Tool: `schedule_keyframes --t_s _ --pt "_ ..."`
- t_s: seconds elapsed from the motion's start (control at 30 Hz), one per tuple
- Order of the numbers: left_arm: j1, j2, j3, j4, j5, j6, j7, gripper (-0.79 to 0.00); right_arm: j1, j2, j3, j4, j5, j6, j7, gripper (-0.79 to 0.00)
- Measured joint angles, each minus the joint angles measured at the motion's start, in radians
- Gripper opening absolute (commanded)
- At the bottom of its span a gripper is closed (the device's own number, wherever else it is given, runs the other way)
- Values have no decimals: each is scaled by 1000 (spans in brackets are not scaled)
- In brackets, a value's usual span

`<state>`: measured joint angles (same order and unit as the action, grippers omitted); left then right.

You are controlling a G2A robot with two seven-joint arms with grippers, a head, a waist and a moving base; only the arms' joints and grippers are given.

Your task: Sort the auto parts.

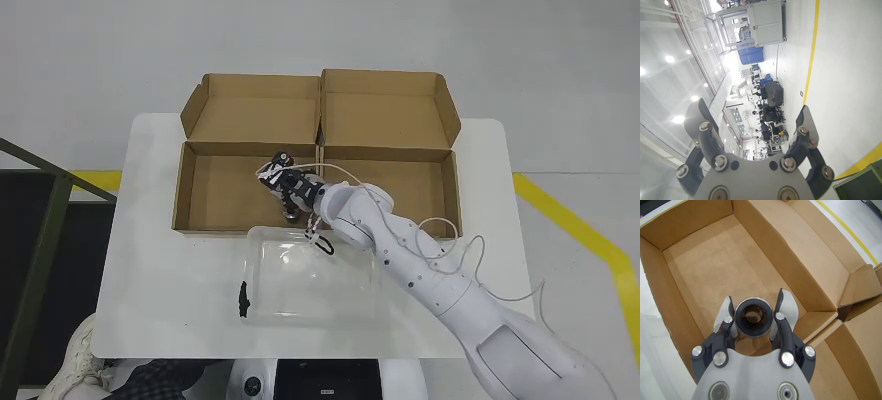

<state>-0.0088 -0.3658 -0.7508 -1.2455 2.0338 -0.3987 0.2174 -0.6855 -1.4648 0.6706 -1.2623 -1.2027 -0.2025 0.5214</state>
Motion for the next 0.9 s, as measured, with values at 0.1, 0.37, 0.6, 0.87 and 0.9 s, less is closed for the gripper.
schedule_keyframes --t_s 0.1,0.37,0.6,0.87,0.9 --pt "0 0 0 0 0 0 0 0 -13 2 12 -19 -7 -9 -2 -108" --pt "0 0 0 0 0 0 0 0 -77 20 61 -164 -82 -14 -35 0" --pt "0 0 0 0 0 0 0 0 -205 56 157 -362 -146 -40 -100 0" --pt "0 0 0 0 0 0 0 0 -385 100 307 -535 -212 -50 -200 0" --pt "0 0 0 0 0 0 0 0 -416 106 331 -561 -228 -52 -224 0"
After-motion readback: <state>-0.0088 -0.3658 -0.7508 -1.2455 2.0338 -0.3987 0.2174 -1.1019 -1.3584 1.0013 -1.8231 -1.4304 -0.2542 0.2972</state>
